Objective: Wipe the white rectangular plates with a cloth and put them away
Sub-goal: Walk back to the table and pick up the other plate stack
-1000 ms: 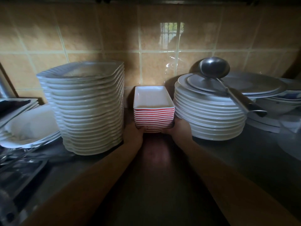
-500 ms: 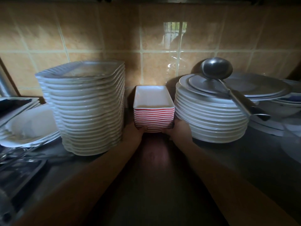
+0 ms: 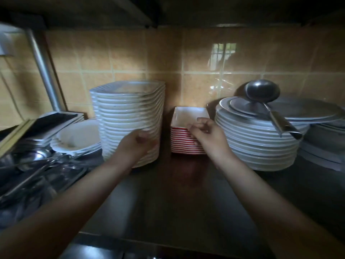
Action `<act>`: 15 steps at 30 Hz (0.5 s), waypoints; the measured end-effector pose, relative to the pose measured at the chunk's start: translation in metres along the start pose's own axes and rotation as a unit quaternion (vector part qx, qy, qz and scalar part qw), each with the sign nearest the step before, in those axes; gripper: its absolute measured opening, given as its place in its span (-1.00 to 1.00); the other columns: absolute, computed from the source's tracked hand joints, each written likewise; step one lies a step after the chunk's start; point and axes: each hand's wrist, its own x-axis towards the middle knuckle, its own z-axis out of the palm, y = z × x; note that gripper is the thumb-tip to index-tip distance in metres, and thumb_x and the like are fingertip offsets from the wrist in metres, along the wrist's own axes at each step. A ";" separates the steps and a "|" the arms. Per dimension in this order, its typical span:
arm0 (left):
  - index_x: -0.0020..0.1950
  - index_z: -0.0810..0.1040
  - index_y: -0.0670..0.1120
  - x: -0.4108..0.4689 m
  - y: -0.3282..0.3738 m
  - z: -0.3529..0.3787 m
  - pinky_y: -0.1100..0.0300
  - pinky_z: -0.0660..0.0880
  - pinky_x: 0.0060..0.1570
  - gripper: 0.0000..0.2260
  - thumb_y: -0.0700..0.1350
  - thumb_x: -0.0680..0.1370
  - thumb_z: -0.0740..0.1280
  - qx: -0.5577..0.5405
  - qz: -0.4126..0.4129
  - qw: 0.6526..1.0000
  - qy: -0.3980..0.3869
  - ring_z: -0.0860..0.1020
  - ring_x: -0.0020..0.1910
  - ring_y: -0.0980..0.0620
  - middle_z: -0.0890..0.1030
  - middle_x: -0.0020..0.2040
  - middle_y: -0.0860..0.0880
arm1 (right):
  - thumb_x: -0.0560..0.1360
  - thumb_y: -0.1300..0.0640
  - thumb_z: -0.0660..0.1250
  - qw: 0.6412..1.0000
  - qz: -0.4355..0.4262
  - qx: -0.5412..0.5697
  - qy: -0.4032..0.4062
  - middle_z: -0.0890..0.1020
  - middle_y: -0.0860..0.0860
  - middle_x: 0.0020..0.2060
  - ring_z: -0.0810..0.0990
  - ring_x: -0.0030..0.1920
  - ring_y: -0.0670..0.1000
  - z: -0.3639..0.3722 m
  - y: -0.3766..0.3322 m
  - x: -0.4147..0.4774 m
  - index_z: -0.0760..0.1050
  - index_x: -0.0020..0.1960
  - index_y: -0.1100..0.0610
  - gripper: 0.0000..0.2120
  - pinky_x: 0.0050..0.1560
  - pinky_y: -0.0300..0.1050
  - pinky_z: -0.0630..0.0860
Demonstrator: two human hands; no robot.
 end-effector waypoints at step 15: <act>-0.10 0.57 -0.04 -0.102 0.068 -0.202 0.12 0.46 -0.09 -0.97 -0.11 0.49 0.38 0.064 0.001 0.974 0.215 0.52 -0.18 0.01 0.58 -0.17 -0.03 | 0.53 0.09 0.32 0.915 -0.073 0.126 -0.376 0.40 0.02 0.36 0.44 0.26 -0.03 0.170 -0.132 -0.049 0.31 0.43 0.08 -0.50 0.26 -0.07 0.45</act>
